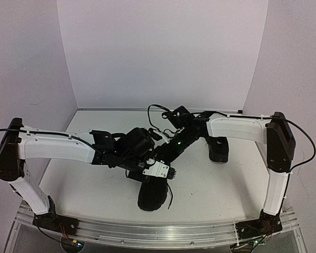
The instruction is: Tie the shoes
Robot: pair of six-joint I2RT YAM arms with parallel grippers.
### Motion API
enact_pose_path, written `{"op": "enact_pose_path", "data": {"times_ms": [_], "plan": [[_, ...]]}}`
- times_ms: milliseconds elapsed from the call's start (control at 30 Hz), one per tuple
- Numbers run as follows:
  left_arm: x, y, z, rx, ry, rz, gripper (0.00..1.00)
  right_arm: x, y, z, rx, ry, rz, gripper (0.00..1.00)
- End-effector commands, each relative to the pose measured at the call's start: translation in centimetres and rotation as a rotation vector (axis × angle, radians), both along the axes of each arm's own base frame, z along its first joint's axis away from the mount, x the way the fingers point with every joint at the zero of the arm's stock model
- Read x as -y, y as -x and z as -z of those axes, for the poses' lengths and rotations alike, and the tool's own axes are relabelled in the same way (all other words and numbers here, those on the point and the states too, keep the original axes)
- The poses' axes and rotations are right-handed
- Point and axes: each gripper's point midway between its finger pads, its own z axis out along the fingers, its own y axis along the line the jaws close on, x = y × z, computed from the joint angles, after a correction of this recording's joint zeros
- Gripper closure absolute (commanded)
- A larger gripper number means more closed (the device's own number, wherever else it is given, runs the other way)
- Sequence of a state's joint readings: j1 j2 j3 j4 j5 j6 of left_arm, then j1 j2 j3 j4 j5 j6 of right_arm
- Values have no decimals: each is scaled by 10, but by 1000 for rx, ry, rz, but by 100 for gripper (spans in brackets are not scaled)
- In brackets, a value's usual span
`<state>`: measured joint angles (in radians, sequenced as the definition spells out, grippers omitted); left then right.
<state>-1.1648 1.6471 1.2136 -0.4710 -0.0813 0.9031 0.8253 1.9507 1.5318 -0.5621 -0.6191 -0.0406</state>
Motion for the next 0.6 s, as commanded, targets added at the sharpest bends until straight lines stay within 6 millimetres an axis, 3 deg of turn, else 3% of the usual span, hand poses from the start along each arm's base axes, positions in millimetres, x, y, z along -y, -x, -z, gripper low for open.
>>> {"op": "enact_pose_path", "data": {"times_ms": [0, 333, 567], "plan": [[-2, -6, -8, -13, 68, -48, 100, -10, -3, -10, 8, -32, -12, 82], [-5, -25, -14, 2, 172, -127, 100, -11, -4, -5, -1, -25, -14, 78], [-3, -28, -15, 9, 212, -144, 100, -11, -7, 1, -7, -10, 3, 73]]}}
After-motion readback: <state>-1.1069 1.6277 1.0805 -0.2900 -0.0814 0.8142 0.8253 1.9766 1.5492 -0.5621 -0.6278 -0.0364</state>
